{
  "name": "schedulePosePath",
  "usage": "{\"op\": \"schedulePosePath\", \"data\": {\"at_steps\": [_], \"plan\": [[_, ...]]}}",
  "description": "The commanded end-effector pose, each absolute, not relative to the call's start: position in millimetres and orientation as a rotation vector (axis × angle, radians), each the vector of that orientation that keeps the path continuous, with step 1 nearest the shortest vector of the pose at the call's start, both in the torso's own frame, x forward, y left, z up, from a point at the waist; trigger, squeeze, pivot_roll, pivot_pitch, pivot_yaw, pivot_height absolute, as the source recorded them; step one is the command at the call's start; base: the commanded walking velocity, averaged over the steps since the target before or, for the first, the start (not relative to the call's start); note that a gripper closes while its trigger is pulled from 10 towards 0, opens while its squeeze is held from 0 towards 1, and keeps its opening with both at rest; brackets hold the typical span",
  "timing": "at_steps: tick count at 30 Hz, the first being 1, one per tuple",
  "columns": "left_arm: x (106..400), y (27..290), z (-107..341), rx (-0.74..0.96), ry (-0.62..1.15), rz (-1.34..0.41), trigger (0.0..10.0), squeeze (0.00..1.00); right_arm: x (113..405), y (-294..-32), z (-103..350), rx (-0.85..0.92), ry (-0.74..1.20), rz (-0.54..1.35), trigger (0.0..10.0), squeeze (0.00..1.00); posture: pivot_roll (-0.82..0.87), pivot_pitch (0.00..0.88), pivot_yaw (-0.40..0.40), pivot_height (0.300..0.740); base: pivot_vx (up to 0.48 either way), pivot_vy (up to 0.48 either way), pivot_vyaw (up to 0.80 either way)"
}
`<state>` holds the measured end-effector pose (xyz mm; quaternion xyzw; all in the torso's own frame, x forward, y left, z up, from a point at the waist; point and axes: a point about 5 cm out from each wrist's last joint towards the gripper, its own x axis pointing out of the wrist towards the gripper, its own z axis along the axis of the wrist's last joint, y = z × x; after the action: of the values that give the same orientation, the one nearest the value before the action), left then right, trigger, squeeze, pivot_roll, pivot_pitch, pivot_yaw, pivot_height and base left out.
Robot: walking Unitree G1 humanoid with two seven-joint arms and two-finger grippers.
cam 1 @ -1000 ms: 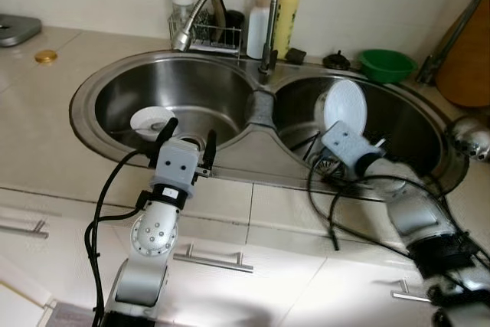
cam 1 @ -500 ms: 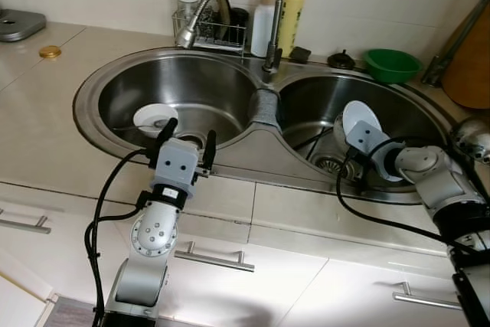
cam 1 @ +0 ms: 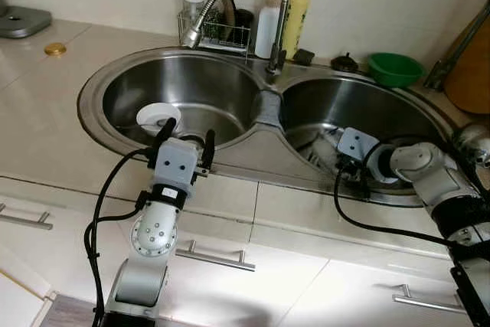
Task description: Kitchen organization
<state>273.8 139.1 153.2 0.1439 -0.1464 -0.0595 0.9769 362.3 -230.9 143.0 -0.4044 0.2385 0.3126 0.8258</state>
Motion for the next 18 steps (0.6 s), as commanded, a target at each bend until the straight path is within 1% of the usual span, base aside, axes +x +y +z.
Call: {"op": "schedulePosePath", "data": {"at_steps": [1,5,9,14,16,17,18], "plan": [[273.4,136.2,152.0,0.288,-0.29,-0.13,10.0,0.0,361.6,-233.9,142.2,-0.826,0.522,0.655,10.0,1.0,0.11,0.0,-0.094,0.74,0.0,0.0,0.0],[273.7,135.8,151.8,0.287,-0.289,-0.131,10.0,0.0,361.2,-233.9,142.1,-0.824,0.525,0.664,10.0,1.0,0.11,0.0,-0.093,0.74,0.0,0.0,0.0],[273.8,136.1,151.2,0.288,-0.287,-0.131,10.0,0.0,357.6,-230.6,139.5,-0.81,0.53,0.714,10.0,1.0,0.11,0.0,-0.093,0.74,0.0,0.0,0.0],[273.7,135.8,150.7,0.288,-0.285,-0.132,10.0,0.0,357.3,-228.4,139.5,-0.777,0.516,0.716,10.0,1.0,0.11,0.0,-0.093,0.74,0.0,0.0,0.0],[273.4,135.7,150.4,0.288,-0.284,-0.133,10.0,0.0,359.9,-223.8,143.8,-0.731,0.453,0.69,10.0,1.0,0.11,0.0,-0.093,0.74,0.0,0.0,0.0],[273.1,135.8,150.2,0.288,-0.284,-0.133,10.0,0.0,362.5,-219.0,148.7,-0.694,0.391,0.665,10.0,1.0,0.11,0.0,-0.093,0.74,0.0,0.0,0.0],[272.9,135.9,149.9,0.289,-0.283,-0.132,10.0,0.0,367.0,-208.2,160.6,-0.609,0.259,0.616,10.0,1.0,0.11,0.0,-0.093,0.74,0.0,0.0,0.0]]}}
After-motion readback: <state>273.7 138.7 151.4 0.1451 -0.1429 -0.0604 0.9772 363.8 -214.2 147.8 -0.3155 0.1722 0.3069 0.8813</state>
